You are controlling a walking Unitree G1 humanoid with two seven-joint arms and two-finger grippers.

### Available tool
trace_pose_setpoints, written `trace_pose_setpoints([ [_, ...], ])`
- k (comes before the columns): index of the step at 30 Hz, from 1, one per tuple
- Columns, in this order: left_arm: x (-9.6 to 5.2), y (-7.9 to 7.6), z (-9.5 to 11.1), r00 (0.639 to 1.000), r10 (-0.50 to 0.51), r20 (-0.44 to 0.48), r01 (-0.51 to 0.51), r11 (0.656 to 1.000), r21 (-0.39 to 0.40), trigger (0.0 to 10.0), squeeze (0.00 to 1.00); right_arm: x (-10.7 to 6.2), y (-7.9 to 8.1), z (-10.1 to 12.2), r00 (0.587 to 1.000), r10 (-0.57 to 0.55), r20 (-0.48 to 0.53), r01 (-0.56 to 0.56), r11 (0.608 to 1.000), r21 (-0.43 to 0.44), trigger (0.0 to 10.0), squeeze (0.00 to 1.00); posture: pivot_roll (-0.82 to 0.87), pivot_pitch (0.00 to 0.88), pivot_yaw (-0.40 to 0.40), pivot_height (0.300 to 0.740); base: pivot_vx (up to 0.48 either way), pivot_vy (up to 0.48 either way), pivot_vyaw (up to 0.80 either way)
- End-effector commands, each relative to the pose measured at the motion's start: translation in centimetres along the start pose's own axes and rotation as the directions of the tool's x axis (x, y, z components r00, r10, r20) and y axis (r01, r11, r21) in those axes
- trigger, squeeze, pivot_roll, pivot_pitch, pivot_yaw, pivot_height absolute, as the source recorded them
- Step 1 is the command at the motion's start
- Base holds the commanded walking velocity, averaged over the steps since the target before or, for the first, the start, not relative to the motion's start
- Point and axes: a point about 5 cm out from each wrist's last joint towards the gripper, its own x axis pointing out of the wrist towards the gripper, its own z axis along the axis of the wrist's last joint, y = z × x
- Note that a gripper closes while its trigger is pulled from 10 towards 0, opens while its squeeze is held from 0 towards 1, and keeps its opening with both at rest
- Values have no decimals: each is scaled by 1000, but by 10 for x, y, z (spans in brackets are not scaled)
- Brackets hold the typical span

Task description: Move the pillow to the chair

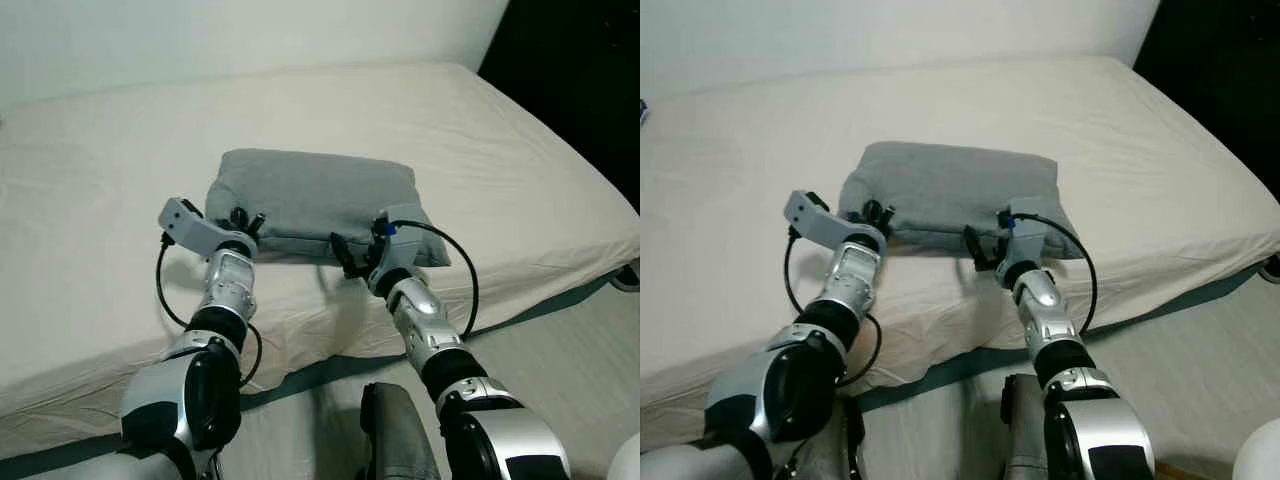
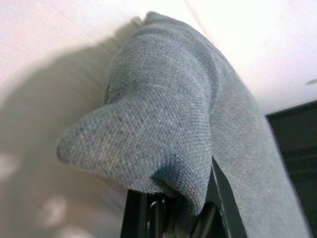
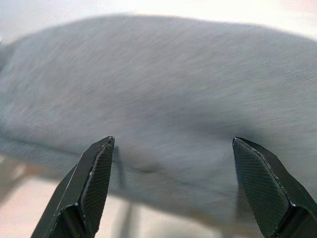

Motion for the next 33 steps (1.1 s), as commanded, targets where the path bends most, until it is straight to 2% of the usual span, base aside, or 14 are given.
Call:
trace_pose_setpoints([
  [1,2,16,31,993,19,118,-25,999,42,0,0,-3,-7,-2,1000,-27,-7,27,999,34,10000,0,12,125,-35,535,0,0,0],
  [3,-5,49,76,964,62,259,-89,992,92,0,0,-7,-11,-7,999,-40,-23,41,998,37,10000,0,23,121,-37,535,0,0,0],
  [4,-5,49,76,964,62,259,-89,992,92,0,0,-7,-11,-7,999,-40,-23,41,998,37,10000,0,23,121,-37,535,0,0,0],
  [5,-10,62,91,948,89,305,-122,988,93,0,0,-8,-11,-9,999,-45,-26,46,998,39,10000,0,23,121,-37,535,0,0,0],
  [7,-10,62,91,948,89,305,-122,988,93,0,0,-8,-11,-9,999,-45,-26,46,998,39,10000,0,23,121,-37,535,0,0,0],
  [11,-37,106,130,903,140,406,-225,959,171,0,0,-8,-15,-6,996,-90,-1,90,990,107,10000,0,40,123,-46,535,0,0,0],
  [15,-39,109,124,913,138,385,-226,955,193,0,0,-8,-25,-9,984,-175,-45,180,971,155,10000,0,38,125,-46,535,0,0,0],
  [18,-38,107,118,920,129,370,-215,955,203,0,0,-7,-28,-10,980,-190,-59,198,960,198,10000,0,37,125,-45,535,0,0,0],
  [19,-36,104,112,927,119,355,-203,957,209,0,0,-6,-27,-9,983,-175,-60,185,946,266,10000,0,36,127,-43,535,0,0,0],
  [21,-36,104,112,927,119,355,-203,957,209,0,0,-6,-27,-9,983,-175,-60,185,946,266,10000,0,36,127,-43,535,0,0,0],
  [23,-34,96,100,946,86,311,-162,960,226,0,0,1,-12,-6,999,-31,-17,35,906,423,10000,0,32,125,-38,535,0,0,0],
  [30,-31,84,87,964,48,260,-115,962,247,0,0,3,6,-16,996,89,-23,-63,845,532,10000,0,50,136,-35,535,0,0,0],
  [31,-30,82,86,967,39,253,-105,962,252,0,0,4,10,-15,992,125,-1,-101,804,586,10000,0,58,139,-36,535,0,0,0],
  [33,-30,82,86,967,39,253,-105,962,252,0,0,4,10,-15,992,125,-1,-101,804,586,10000,0,58,139,-36,535,0,0,0],
])
